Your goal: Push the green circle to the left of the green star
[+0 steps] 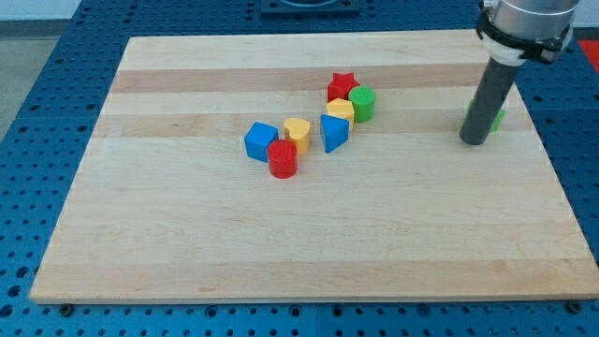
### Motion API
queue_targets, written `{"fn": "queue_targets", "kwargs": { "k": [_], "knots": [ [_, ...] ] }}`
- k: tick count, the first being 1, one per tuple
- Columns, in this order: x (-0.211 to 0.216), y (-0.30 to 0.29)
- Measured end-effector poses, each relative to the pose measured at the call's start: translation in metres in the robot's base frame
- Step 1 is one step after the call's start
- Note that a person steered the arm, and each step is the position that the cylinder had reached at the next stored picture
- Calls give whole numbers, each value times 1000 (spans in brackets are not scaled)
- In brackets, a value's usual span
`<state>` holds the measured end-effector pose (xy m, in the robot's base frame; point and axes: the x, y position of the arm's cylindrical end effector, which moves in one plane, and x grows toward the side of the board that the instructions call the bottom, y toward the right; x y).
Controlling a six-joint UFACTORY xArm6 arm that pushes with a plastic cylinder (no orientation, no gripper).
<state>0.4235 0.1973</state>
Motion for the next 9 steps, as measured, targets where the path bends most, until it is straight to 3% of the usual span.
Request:
{"fn": "queue_targets", "kwargs": {
  "k": [1,3,6,9],
  "knots": [
    [6,-58],
    [-30,-101],
    [-38,-194],
    [-75,-174]
  ]
}}
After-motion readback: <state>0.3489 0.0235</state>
